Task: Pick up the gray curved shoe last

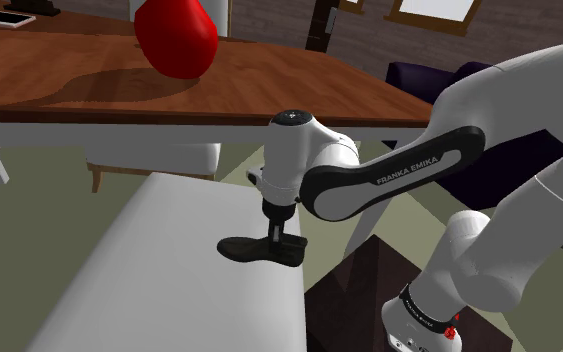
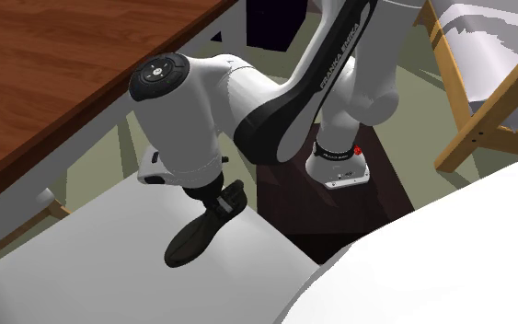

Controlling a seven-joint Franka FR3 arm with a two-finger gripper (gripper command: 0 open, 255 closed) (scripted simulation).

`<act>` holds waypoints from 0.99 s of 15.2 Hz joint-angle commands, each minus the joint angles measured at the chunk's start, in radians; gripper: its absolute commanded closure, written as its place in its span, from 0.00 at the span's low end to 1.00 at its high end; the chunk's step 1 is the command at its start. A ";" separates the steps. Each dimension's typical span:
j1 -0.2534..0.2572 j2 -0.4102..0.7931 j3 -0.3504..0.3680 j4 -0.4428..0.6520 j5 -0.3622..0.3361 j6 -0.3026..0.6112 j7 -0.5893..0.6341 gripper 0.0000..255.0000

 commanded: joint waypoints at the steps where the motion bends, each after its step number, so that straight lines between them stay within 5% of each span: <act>1: 0.000 0.001 0.000 -0.001 0.000 0.002 0.000 1.00; 8: 0.000 0.000 0.000 0.000 0.000 0.000 0.000 1.00; 15: 0.003 -0.053 -0.008 0.050 0.015 -0.101 -0.017 1.00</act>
